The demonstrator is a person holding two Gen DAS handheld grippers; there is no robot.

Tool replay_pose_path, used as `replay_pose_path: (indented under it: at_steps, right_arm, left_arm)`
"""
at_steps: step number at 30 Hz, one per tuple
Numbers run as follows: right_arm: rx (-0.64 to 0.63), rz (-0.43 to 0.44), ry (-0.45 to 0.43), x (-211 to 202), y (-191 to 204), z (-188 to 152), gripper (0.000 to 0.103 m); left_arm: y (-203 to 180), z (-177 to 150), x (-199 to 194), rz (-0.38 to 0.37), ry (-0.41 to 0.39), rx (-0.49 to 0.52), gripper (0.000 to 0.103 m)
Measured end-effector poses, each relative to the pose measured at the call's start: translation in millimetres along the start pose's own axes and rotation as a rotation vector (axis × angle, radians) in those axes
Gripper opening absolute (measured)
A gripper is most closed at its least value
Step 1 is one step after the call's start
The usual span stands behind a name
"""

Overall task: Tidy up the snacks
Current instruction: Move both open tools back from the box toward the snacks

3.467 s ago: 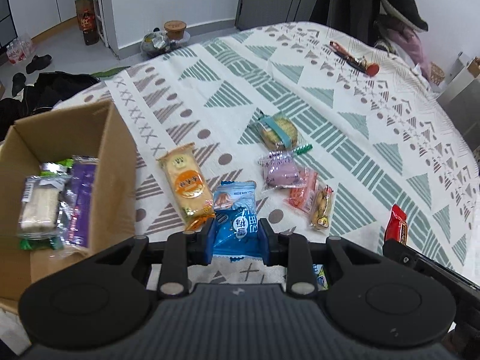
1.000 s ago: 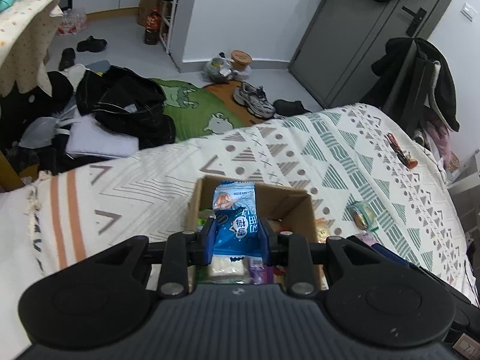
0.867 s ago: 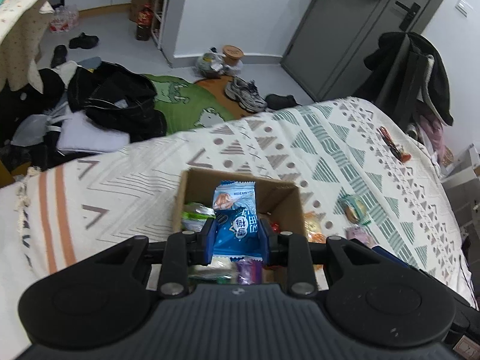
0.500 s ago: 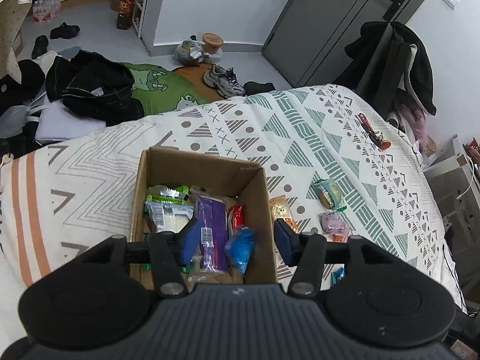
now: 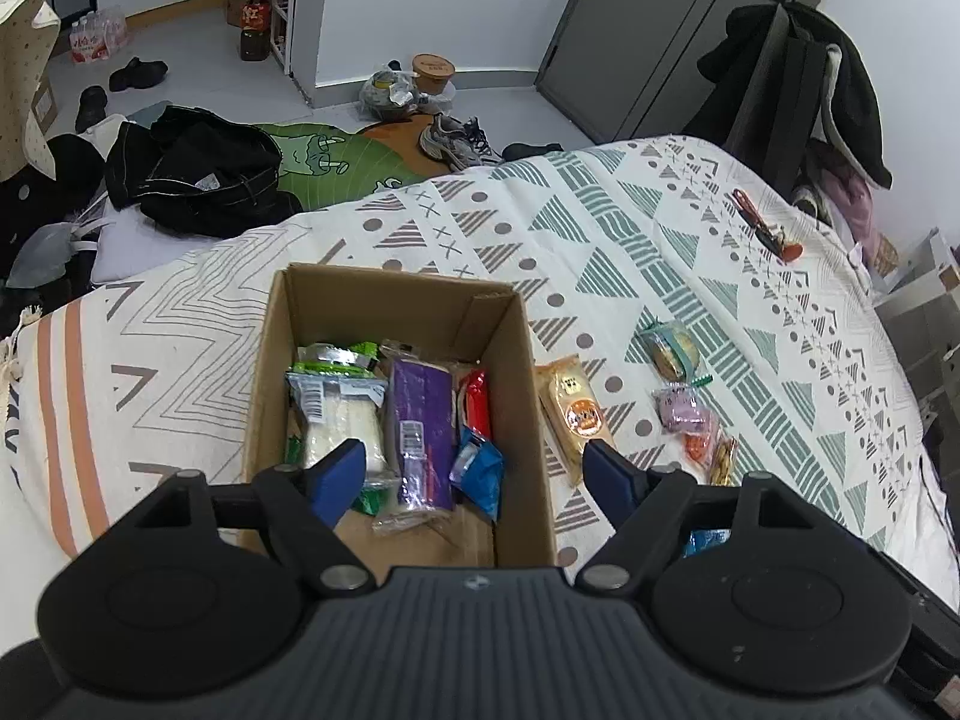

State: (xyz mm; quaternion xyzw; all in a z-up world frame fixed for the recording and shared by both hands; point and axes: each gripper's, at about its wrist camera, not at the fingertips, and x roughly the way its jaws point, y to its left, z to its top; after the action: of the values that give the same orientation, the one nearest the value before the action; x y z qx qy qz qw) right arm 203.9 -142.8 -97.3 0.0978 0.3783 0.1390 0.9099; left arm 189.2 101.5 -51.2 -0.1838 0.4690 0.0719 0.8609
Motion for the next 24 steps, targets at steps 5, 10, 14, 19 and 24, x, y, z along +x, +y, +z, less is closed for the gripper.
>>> replay_pose_path:
  at_steps: [5, 10, 14, 19, 24]
  right_arm:
    - [0.003, -0.021, -0.02, -10, -17, -1, 0.083]
    - [0.002, -0.049, -0.035, -17, -32, -3, 0.09]
    - [0.002, -0.063, -0.047, -24, -44, -5, 0.093]
    - [0.011, -0.099, -0.052, -29, -60, -9, 0.093]
    - [0.017, -0.125, -0.038, -29, -75, -14, 0.093]
  left_arm:
    - [-17, -8, 0, 0.018, -0.007, 0.027, 0.085]
    - [-37, -18, 2, 0.025, -0.004, 0.058, 0.086]
    - [-52, -25, 5, 0.026, 0.003, 0.08, 0.086]
    - [-70, -33, 7, 0.021, 0.006, 0.108, 0.086]
    - [-85, -39, 13, 0.019, 0.015, 0.124, 0.086]
